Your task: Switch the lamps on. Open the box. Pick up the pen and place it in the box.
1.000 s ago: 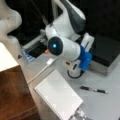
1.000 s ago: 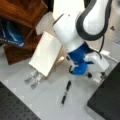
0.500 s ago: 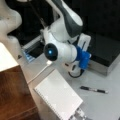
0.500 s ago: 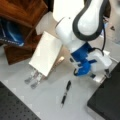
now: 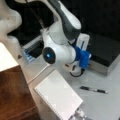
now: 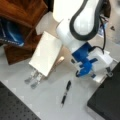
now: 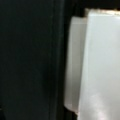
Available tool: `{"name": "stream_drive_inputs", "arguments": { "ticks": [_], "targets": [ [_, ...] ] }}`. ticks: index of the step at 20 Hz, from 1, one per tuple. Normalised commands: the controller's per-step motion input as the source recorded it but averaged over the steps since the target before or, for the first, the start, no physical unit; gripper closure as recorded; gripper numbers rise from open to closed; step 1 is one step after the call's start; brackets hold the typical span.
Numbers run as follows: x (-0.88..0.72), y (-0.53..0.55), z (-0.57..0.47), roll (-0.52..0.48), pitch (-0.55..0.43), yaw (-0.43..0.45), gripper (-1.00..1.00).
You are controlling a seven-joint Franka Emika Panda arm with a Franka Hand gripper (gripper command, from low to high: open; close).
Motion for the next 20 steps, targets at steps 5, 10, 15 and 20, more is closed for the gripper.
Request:
{"name": "stream_drive_inputs", "arguments": {
  "ticks": [5, 10, 15, 20],
  "targets": [
    [0.10, -0.24, -0.19, 0.194, -0.086, 0.021, -1.00],
    [0.13, -0.14, -0.12, 0.203, -0.060, 0.025, -1.00],
    [0.18, -0.01, -0.06, 0.214, -0.041, -0.008, -1.00],
    [0.20, 0.03, -0.06, 0.215, -0.028, -0.032, -1.00]
  ]
}}
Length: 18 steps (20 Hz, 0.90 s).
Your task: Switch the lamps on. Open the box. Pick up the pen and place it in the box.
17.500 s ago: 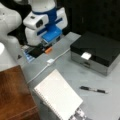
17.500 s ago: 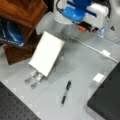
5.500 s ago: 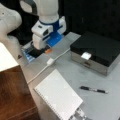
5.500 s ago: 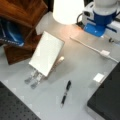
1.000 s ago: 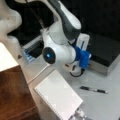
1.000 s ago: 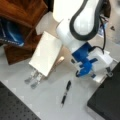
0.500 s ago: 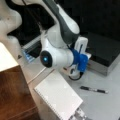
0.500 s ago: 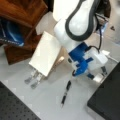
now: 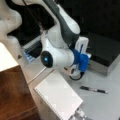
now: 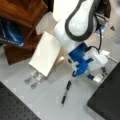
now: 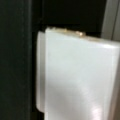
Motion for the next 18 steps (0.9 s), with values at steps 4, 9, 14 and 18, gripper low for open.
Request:
{"name": "stream_drive_inputs", "arguments": {
  "ticks": [4, 9, 14, 18],
  "targets": [
    [0.19, 0.02, -0.06, 0.179, -0.019, -0.032, -1.00],
    [0.14, 0.00, -0.02, 0.144, -0.009, -0.011, -1.00],
    [0.11, 0.03, 0.03, 0.141, 0.020, -0.030, 1.00],
    [0.10, 0.02, 0.05, 0.140, 0.027, -0.044, 1.00]
  ]
}}
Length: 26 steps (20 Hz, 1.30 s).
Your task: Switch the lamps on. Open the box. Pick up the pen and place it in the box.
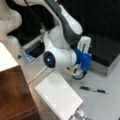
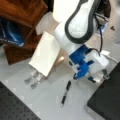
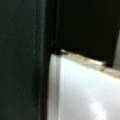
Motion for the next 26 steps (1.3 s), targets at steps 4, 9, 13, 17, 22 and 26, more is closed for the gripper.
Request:
{"name": "stream_drive_inputs", "arguments": {
  "ticks": [4, 9, 13, 17, 22, 26],
  "targets": [
    [0.12, -0.01, 0.06, 0.128, 0.038, -0.068, 1.00],
    [0.13, -0.01, 0.08, 0.117, 0.054, -0.091, 1.00],
    [0.14, 0.01, 0.10, 0.110, 0.072, -0.109, 1.00],
    [0.16, 0.01, 0.11, 0.101, 0.072, -0.111, 1.00],
    [0.15, 0.01, 0.06, 0.094, 0.076, -0.104, 1.00],
    [0.14, 0.00, 0.05, 0.093, 0.083, -0.098, 1.00]
  ]
}}
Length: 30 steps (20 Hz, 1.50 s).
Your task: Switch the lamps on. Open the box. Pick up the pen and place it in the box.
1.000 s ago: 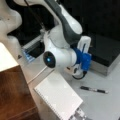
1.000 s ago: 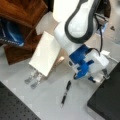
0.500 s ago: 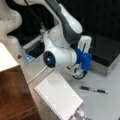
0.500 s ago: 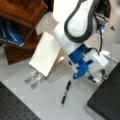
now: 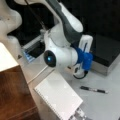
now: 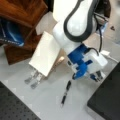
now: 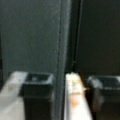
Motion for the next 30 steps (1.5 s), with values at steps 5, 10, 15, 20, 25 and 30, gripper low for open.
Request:
{"name": "stream_drive_inputs", "arguments": {
  "ticks": [5, 10, 15, 20, 25, 30],
  "targets": [
    [0.15, 0.01, 0.08, 0.083, 0.109, -0.113, 1.00],
    [0.17, 0.05, 0.17, 0.011, 0.141, -0.144, 1.00],
    [0.14, 0.12, 0.35, -0.097, 0.160, -0.146, 1.00],
    [0.14, 0.21, 0.44, -0.205, 0.146, -0.103, 1.00],
    [0.16, 0.24, 0.50, -0.252, 0.110, 0.013, 1.00],
    [0.17, 0.20, 0.47, -0.264, 0.045, 0.165, 1.00]
  ]
}}
